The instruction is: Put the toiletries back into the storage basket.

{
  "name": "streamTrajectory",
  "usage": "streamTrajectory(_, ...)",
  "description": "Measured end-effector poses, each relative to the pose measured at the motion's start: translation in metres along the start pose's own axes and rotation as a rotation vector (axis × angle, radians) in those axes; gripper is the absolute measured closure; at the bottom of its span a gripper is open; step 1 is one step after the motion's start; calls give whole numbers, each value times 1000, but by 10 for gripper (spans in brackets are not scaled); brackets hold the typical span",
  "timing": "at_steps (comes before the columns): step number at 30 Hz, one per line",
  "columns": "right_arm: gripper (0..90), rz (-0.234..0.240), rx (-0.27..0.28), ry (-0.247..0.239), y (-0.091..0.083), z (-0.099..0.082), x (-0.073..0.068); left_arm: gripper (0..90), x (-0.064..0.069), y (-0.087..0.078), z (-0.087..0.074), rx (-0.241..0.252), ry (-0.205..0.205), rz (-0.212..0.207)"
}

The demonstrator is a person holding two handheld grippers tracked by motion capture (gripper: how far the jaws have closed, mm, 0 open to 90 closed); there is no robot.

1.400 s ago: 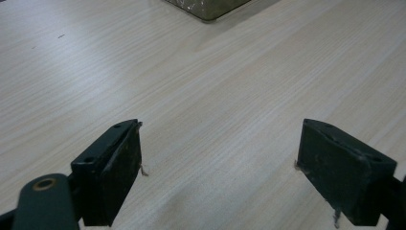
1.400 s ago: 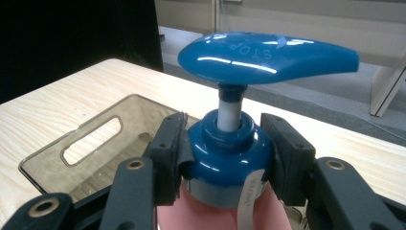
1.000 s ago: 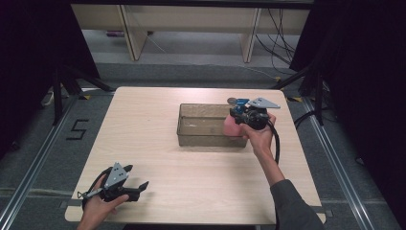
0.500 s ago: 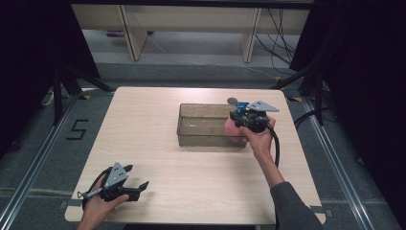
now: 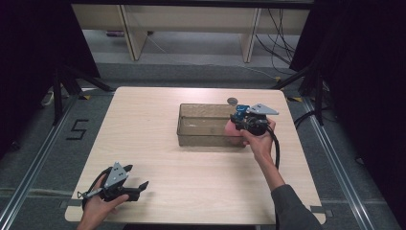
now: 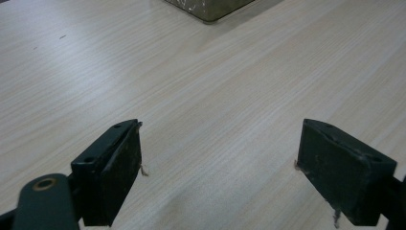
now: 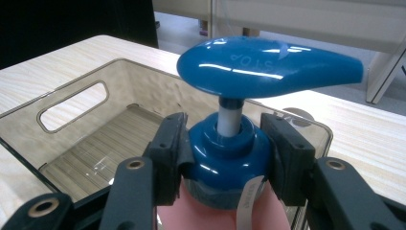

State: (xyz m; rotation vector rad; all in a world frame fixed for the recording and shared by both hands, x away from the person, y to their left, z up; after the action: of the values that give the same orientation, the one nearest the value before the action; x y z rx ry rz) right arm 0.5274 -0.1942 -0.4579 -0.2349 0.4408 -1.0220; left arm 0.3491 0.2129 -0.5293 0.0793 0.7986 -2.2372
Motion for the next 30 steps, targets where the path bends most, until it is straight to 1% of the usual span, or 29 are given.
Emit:
streamTrajectory(1, 535, -16, 7, -8, 0, 0, 1, 149, 0, 0, 0, 6, 3, -4)
streamTrajectory(2, 535, -5, -12, 3, -1, -1, -1, 149, 1, 0, 0, 11, -10, -2)
streamTrajectory(3, 534, -6, -16, 1, -2, -2, -2, 149, 1, 0, 0, 11, -12, -1)
streamTrajectory(4, 532, -6, -2, -24, 0, -1, 0, 149, 1, 0, 0, 10, -10, -2)
streamTrajectory(5, 532, -6, -2, -24, 0, -1, 0, 149, 0, 0, 1, 10, 6, -2)
streamTrajectory(6, 531, -1, -9, 12, 0, -2, -1, 149, 0, 0, 1, 6, 7, -5)
streamTrajectory(8, 512, -4, 9, -12, 0, -2, 1, 149, 1, 0, 0, 9, 4, -2)
streamTrajectory(9, 443, -15, 4, 38, -1, -4, -1, 149, 1, 0, 0, 9, -6, -2)
streamTrajectory(10, 387, -15, 21, 17, -2, -2, 2, 149, 1, 0, 1, 9, -8, -1)
streamTrajectory(11, 358, -8, 7, 69, -2, -3, 0, 149, 0, 0, 1, 8, 2, -2)
streamTrajectory(12, 321, -9, 16, 55, -4, -2, 2, 149, 1, 0, 1, 8, -7, -2)
streamTrajectory(13, 292, -7, 13, 89, -5, -3, 0, 149, 1, 0, 1, 8, 2, -3)
streamTrajectory(14, 276, 1, 20, 99, -5, -3, 0, 149, 1, 0, 1, 9, 1, -4)
streamTrajectory(15, 249, 10, 18, 134, -8, -3, -2, 149, 1, 0, 1, 9, 2, -3)
streamTrajectory(16, 249, 10, 18, 134, -8, -3, -2, 149, 1, 0, 1, 12, -5, -7)
streamTrajectory(17, 247, 14, 29, 109, -9, -2, -1, 149, 0, -1, 2, 12, -2, -3)
streamTrajectory(18, 239, 15, 39, 102, -11, -1, -2, 149, 0, -1, 1, 9, 6, -4)
streamTrajectory(19, 226, 3, 36, 105, -14, 0, -1, 149, 0, -1, 1, 5, 2, -2)
streamTrajectory(20, 223, -3, 36, 135, -16, 0, -3, 149, -1, -1, 1, 6, 17, -4)
streamTrajectory(21, 224, 3, 53, 106, -17, 1, -1, 149, 0, 0, 1, 10, 4, -8)
streamTrajectory(22, 223, 14, 48, 117, -19, 0, -2, 149, 1, 0, 1, 10, 2, -4)
streamTrajectory(23, 221, 15, 41, 131, -21, 0, -3, 149, 1, 0, 1, 10, 1, -6)
streamTrajectory(24, 221, 0, 43, 137, -23, -1, -3, 149, 1, 0, 1, 7, 0, -4)
streamTrajectory(25, 220, 2, 40, 117, -24, -1, -1, 149, 2, 0, 1, 13, -4, -6)
streamTrajectory(27, 219, 13, 33, 122, -26, -2, -1, 149, 1, 0, 1, 10, -1, -4)
streamTrajectory(29, 220, 4, 48, 124, -28, -1, -1, 149, 0, 0, 1, 10, 1, -4)
streamTrajectory(30, 220, 10, 46, 122, -28, -1, -1, 149, 1, 0, 1, 11, -5, -3)
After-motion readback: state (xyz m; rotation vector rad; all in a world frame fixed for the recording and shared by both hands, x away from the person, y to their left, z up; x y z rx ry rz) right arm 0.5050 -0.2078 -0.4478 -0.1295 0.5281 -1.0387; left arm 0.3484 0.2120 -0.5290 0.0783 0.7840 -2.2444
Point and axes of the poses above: each handheld gripper's, and its own axes: y roughly forward along the jaws, z roughly out of its top, x roughly to its right, the point moved 4 cm from there along y, roughly forward along the jaws, and after that the axes turned 14 degrees about y, right-handed, at the moved point
